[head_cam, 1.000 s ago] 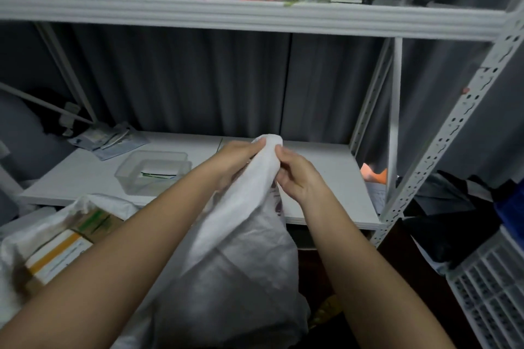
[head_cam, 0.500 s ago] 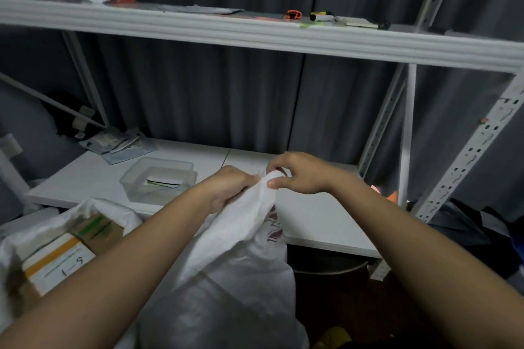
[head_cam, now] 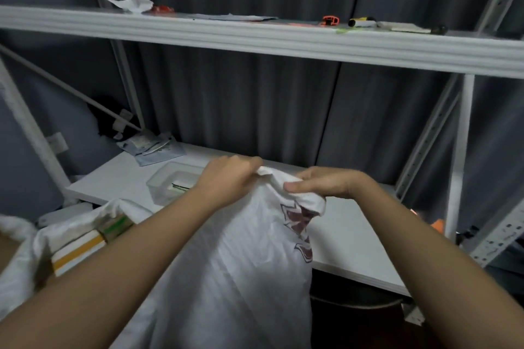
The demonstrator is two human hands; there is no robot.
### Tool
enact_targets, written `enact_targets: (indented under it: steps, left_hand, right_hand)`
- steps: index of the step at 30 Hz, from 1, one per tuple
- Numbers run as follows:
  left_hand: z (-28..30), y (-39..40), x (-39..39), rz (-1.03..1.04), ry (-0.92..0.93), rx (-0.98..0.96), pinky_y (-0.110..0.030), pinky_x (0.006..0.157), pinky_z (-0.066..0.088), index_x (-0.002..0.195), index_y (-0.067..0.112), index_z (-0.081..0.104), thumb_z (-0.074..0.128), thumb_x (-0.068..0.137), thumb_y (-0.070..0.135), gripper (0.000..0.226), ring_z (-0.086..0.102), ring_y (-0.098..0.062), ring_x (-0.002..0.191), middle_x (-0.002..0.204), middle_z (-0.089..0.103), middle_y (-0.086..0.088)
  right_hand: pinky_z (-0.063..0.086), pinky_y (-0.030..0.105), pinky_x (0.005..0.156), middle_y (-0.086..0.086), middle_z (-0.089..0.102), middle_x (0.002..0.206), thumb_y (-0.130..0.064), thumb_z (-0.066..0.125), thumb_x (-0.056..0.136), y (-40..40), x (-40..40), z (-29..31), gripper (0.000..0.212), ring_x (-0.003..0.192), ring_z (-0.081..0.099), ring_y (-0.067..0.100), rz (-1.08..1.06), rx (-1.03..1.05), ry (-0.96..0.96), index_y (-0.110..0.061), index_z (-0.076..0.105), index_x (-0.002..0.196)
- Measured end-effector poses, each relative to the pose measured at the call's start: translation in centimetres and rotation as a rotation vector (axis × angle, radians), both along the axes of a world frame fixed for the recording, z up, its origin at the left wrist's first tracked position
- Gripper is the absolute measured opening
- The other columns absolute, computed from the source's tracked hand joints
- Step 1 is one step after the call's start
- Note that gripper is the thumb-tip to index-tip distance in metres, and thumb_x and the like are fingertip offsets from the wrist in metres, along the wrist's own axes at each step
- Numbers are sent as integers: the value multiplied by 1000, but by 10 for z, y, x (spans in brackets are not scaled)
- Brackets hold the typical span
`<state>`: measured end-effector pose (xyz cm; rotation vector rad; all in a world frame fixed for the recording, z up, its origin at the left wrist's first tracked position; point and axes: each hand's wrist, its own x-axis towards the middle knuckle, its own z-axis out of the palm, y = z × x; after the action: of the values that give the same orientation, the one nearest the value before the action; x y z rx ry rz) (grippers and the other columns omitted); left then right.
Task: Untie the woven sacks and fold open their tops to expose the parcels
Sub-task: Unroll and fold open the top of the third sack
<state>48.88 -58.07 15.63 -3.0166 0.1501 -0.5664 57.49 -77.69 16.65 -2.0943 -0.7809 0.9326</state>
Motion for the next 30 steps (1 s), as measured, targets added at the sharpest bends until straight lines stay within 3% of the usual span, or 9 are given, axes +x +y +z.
enact_targets:
  steps: [4, 7, 12, 15, 17, 19, 22, 24, 30]
  left_hand:
    - [0, 11, -10, -131, 512, -816, -23, 81, 48, 110, 31, 57, 70, 80, 46, 35, 62, -10, 95, 104, 65, 13]
    - [-10, 11, -12, -118, 547, -708, -28, 74, 48, 96, 25, 64, 67, 79, 52, 32, 65, -15, 90, 93, 70, 7]
    - [-31, -10, -15, -41, 127, 142, -35, 73, 39, 118, 16, 47, 42, 97, 31, 27, 60, -34, 103, 114, 62, -7]
    - [-32, 0, -21, -9, 166, -94, -33, 70, 38, 116, 24, 50, 52, 90, 50, 38, 61, -28, 98, 108, 65, 1]
    - [-31, 13, -28, -22, 378, -582, -32, 70, 42, 106, 26, 56, 64, 80, 56, 41, 60, -19, 88, 97, 65, 6]
    - [-40, 16, -32, -65, 451, -604, -34, 71, 44, 98, 20, 59, 64, 84, 47, 31, 61, -20, 86, 92, 65, 1]
    - [-57, 12, -38, 18, 188, -59, -32, 65, 36, 110, 16, 53, 48, 92, 20, 19, 62, -33, 96, 104, 65, -7]
    - [-69, 14, -46, -61, -21, 163, -31, 59, 35, 109, 16, 53, 47, 88, 16, 22, 65, -32, 88, 102, 67, -4]
    - [-72, 25, -59, -145, 494, -742, -33, 84, 45, 109, 17, 59, 60, 87, 47, 38, 58, -18, 98, 104, 64, 2]
  right_hand:
    - [42, 31, 58, -4, 62, 67, -39, 59, 92, -2, -5, -11, 29, 60, 55, 12, -39, -12, -672, -14, 65, 80]
    - [44, 34, 58, 5, 62, 86, -27, 48, 93, -10, -11, -24, 24, 77, 61, 26, 146, -35, -1304, -12, 66, 99]
    - [42, 23, 89, -3, 42, 141, -41, 61, 88, 2, -21, -14, 58, 121, 45, 14, 143, -135, -792, -29, 38, 140]
    - [37, 25, 57, 2, 65, 103, -31, 49, 97, 16, -34, -15, 24, 89, 62, 23, 202, -239, -900, -23, 56, 118]
    - [29, 31, 56, 8, 62, 97, -15, 54, 90, 19, -39, -22, 37, 84, 61, 30, 290, -383, -1330, -17, 51, 126]
    - [29, 32, 55, 11, 62, 100, -7, 63, 80, 16, -40, -34, 59, 81, 62, 31, 306, -318, -1490, -15, 47, 136]
    - [42, 31, 77, 0, 55, 129, -30, 53, 92, 20, -55, -34, 53, 109, 55, 23, 260, -202, -985, -29, 38, 143]
    - [43, 29, 80, -2, 63, 117, -45, 51, 94, 27, -62, -31, 39, 101, 56, 19, 209, -125, -654, -26, 53, 128]
    - [23, 24, 47, 9, 58, 65, -8, 68, 70, 25, -64, -65, 15, 57, 60, 27, 332, -100, -1396, -8, 62, 84]
